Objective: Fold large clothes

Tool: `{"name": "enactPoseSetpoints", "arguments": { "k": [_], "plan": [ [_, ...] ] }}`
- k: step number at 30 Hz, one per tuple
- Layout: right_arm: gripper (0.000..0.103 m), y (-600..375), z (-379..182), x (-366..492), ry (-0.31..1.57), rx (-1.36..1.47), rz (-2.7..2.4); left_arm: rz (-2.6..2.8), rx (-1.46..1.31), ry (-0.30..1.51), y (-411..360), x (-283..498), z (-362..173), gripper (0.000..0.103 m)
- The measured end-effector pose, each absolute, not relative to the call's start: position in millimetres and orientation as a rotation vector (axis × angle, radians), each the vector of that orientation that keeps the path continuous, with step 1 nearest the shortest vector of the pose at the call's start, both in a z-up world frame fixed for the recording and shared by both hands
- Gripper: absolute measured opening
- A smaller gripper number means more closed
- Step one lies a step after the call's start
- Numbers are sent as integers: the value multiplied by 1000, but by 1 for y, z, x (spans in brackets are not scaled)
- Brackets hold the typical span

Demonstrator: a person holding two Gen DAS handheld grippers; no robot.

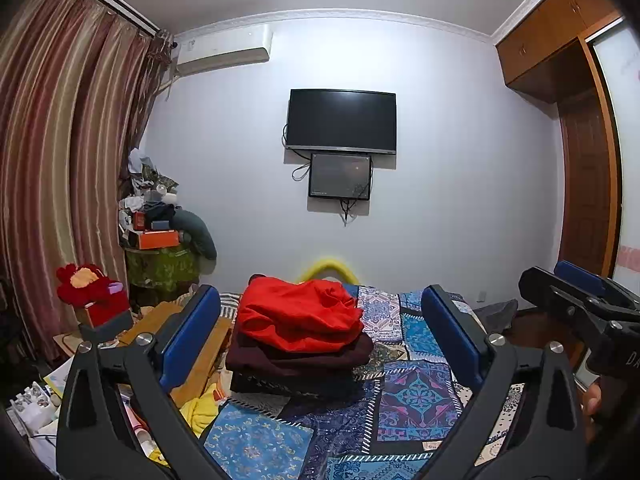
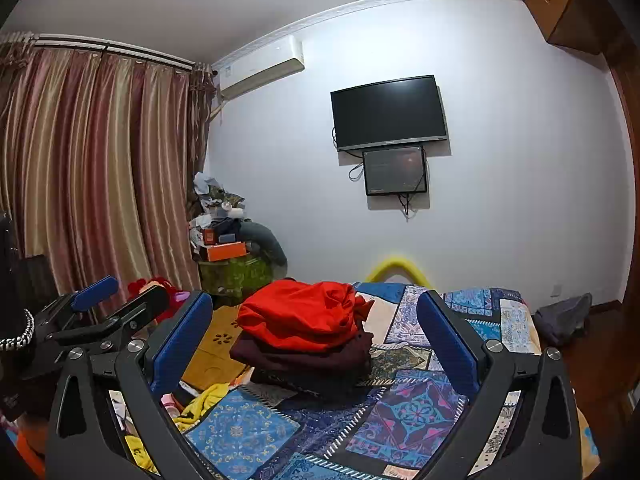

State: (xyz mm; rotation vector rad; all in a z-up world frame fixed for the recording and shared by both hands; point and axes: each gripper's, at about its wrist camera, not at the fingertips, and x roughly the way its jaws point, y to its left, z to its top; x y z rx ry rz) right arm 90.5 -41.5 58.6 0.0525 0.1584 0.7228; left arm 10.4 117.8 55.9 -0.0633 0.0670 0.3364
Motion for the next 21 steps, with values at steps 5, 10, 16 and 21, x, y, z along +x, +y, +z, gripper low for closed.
{"name": "enactPoseSetpoints", "arguments": {
  "k": [5, 10, 16, 21],
  "plan": [
    [102, -41, 58, 90, 160, 52, 723, 326, -67, 79, 118, 13, 55, 102],
    [102, -41, 57, 91, 167, 51, 719, 312, -81, 91, 121, 16, 53, 102],
    [102, -41, 57, 92, 168, 56, 717, 298, -86, 95, 121, 16, 51, 102],
    [102, -40, 55, 92, 172, 60, 715, 302, -79, 94, 120, 16, 50, 102]
  ]
}}
